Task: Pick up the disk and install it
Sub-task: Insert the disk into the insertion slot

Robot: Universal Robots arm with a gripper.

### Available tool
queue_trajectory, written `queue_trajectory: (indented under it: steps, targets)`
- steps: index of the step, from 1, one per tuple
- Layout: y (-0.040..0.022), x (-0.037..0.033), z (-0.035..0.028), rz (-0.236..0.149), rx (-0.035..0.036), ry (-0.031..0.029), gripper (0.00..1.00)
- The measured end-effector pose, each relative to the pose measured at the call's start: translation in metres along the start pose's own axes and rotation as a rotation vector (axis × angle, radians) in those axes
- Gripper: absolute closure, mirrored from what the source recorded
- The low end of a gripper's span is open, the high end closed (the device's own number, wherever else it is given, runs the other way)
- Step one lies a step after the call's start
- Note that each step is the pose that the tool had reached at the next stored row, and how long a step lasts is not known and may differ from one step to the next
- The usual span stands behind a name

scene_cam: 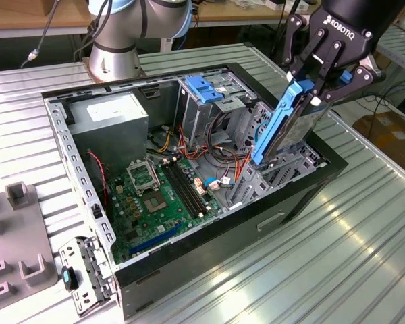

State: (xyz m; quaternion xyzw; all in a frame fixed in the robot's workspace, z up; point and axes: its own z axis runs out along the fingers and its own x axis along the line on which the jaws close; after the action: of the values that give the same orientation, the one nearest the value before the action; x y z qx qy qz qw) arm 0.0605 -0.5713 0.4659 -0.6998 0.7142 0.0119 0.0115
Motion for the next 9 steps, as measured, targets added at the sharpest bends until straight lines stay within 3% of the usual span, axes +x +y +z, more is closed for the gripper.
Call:
queue_trajectory:
  steps: [9]
  targets:
    - [-0.004,0.0032,0.0053,-0.015,-0.0006,-0.0002,0.63]
